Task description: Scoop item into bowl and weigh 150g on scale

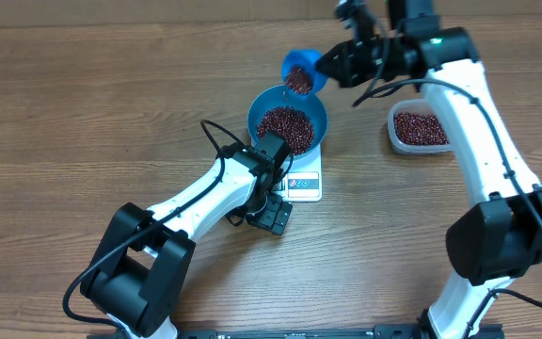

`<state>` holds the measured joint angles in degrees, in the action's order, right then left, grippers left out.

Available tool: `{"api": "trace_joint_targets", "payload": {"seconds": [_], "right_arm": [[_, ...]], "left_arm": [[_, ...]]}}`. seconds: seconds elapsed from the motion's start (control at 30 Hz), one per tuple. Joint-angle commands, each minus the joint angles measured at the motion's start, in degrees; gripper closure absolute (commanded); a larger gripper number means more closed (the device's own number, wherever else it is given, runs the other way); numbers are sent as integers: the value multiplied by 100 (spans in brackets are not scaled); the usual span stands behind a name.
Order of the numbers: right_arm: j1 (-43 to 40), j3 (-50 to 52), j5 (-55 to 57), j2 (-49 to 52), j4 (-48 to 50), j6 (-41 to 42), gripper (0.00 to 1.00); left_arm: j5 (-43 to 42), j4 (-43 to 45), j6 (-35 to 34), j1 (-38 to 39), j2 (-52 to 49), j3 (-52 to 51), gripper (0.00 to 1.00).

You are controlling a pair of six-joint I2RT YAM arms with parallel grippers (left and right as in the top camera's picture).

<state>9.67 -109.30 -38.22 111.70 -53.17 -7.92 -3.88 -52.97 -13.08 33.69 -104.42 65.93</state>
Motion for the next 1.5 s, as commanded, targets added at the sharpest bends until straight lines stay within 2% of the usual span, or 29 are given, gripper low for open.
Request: {"api": "trace_joint_targets", "payload": {"seconds": [0.0, 0.13, 0.23, 0.5, 1.27, 1.47], "right_arm": [[-448, -221, -957, -271, 184, 662, 96], [-1062, -221, -1464, -271, 251, 1102, 96], [-1445, -221, -1797, -271, 144, 1117, 96], [-2391, -221, -1996, -271, -761, 1045, 96], [-2437, -221, -1974, -271, -828, 916, 96], [-2437, -221, -1971, -271, -824, 916, 96]], "left_arm": [[0, -15, 114, -2, -37, 59, 0], [0, -15, 114, -2, -37, 59, 0], [0, -17, 114, -2, -37, 59, 0], [0, -20, 114, -2, -37, 61, 0], [-9, -20, 116, -2, -37, 61, 0], [-66, -245, 350, -2, 87, 247, 1]]}}
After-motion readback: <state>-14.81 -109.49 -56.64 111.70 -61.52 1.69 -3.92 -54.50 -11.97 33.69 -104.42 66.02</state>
